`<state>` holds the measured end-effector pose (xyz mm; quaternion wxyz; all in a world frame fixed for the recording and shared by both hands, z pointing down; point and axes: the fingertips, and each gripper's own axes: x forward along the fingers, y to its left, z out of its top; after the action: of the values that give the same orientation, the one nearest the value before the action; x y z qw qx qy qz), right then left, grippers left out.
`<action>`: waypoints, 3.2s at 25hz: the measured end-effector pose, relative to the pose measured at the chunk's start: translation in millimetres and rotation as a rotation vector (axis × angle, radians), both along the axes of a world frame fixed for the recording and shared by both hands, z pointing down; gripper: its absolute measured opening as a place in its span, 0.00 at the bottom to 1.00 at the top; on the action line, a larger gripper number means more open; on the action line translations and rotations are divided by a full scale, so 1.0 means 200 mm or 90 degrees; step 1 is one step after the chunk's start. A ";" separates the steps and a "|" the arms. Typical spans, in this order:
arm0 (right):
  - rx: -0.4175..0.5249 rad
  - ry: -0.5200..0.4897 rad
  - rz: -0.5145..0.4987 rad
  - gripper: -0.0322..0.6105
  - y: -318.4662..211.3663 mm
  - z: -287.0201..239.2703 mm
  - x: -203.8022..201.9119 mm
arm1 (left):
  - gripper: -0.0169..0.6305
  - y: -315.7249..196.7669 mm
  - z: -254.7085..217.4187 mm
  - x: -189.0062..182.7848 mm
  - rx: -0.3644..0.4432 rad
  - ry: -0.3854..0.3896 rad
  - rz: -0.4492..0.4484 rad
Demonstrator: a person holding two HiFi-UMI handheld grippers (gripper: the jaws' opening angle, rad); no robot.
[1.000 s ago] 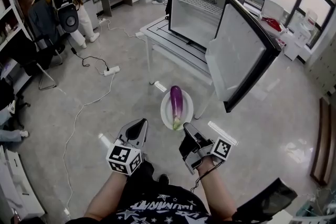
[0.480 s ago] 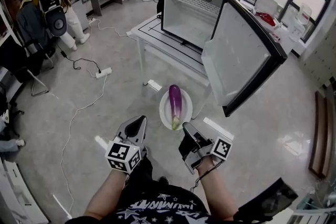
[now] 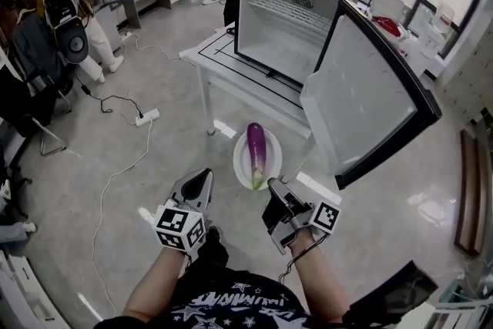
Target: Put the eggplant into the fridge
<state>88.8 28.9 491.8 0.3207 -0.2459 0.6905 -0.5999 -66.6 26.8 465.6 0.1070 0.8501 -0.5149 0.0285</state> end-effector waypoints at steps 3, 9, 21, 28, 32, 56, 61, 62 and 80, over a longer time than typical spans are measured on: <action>0.000 0.003 0.013 0.09 -0.12 0.00 -0.04 | 0.04 -0.15 -0.01 -0.04 0.003 0.002 0.014; 0.002 0.011 0.049 0.09 -0.36 -0.03 -0.10 | 0.04 -0.42 -0.03 -0.08 0.007 0.006 0.057; 0.002 0.013 0.124 0.09 -0.72 -0.05 -0.26 | 0.04 -0.82 -0.03 -0.26 0.009 0.013 0.121; 0.000 0.010 0.145 0.09 -0.83 -0.06 -0.38 | 0.04 -0.95 -0.05 -0.42 0.012 0.027 0.114; 0.002 0.019 0.143 0.09 -0.85 -0.06 -0.41 | 0.04 -0.97 -0.03 -0.47 0.010 0.034 0.112; -0.003 -0.008 0.138 0.09 -1.34 0.00 -0.35 | 0.04 -1.38 0.04 -0.38 -0.007 0.017 0.114; -0.002 -0.009 0.140 0.09 -1.51 0.00 -0.30 | 0.04 -1.57 0.04 -0.31 -0.008 0.011 0.124; -0.003 -0.009 0.140 0.09 -1.54 0.00 -0.29 | 0.04 -1.61 0.03 -0.29 -0.008 0.012 0.125; -0.008 -0.021 0.150 0.09 -2.05 0.00 -0.14 | 0.04 -2.11 0.00 -0.14 -0.005 -0.002 0.135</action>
<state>60.6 -380.9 490.8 0.3988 -0.3174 0.6477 -0.5664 -94.3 -395.5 466.1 0.1062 0.8994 -0.4218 0.0432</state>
